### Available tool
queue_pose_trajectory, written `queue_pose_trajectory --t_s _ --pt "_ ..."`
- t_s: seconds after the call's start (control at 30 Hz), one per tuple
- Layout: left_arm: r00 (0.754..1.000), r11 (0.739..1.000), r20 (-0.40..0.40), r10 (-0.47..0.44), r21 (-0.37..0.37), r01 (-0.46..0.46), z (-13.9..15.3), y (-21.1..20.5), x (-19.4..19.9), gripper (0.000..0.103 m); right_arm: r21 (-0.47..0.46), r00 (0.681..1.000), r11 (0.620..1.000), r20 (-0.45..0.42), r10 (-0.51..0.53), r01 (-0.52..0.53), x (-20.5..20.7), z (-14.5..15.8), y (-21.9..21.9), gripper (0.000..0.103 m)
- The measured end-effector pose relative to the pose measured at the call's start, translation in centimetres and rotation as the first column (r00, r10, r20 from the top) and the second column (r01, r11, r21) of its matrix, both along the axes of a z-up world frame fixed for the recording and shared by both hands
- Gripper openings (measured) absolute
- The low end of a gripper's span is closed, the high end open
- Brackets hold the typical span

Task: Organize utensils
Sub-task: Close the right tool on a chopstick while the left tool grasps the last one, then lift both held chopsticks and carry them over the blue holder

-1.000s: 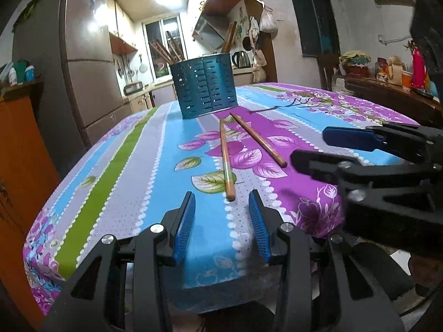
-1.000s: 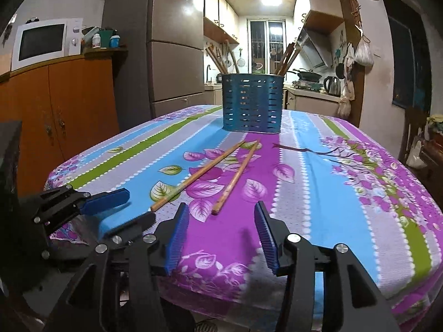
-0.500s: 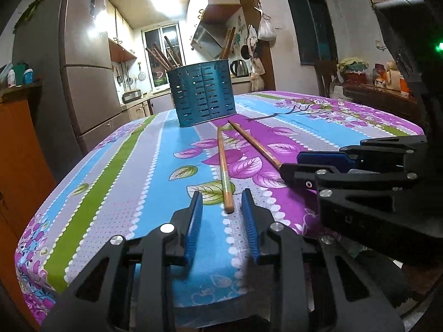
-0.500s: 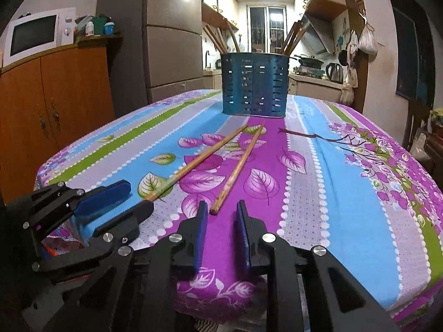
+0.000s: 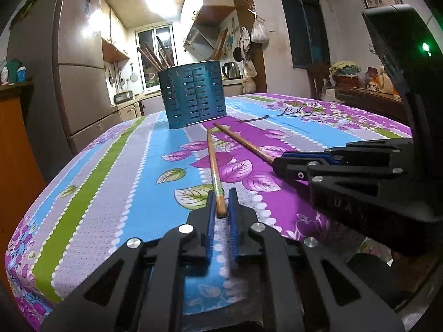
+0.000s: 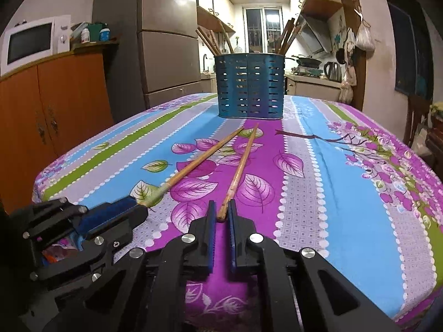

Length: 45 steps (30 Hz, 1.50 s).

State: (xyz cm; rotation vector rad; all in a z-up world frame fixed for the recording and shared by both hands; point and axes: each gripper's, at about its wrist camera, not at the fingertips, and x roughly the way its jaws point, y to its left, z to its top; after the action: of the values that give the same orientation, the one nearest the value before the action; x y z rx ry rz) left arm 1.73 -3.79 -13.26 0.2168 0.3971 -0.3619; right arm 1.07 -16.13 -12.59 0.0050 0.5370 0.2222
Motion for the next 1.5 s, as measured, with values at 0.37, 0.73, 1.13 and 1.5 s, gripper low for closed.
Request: queue_pose_trajectory --t_s 0.37,0.73,1.13,1.5 --pt "0.999 1.000 0.048 0.015 0.022 -0.016 -0.4 -0.2 -0.4 0.007 0.001 1.000 1.000 0.008 -0.002 0.002 -0.3 -0.2 -0.4 0.009" --pt "0.998 0.999 0.046 0.032 -0.012 -0.032 -0.4 0.4 0.1 0.018 -0.006 1.000 1.000 0.032 0.002 -0.002 -0.4 -0.3 -0.2 0.010" --pt "1.000 1.000 0.026 0.003 -0.021 -0.003 -0.3 0.2 0.0 0.006 0.026 1.000 1.000 0.018 -0.016 0.016 -0.7 0.0 -1.0 0.008" --pt "0.998 0.999 0.068 0.014 -0.030 -0.012 3.5 1.7 -2.4 0.005 -0.085 0.989 0.996 0.148 0.021 -0.009 -4.9 3.8 -1.4 0.008"
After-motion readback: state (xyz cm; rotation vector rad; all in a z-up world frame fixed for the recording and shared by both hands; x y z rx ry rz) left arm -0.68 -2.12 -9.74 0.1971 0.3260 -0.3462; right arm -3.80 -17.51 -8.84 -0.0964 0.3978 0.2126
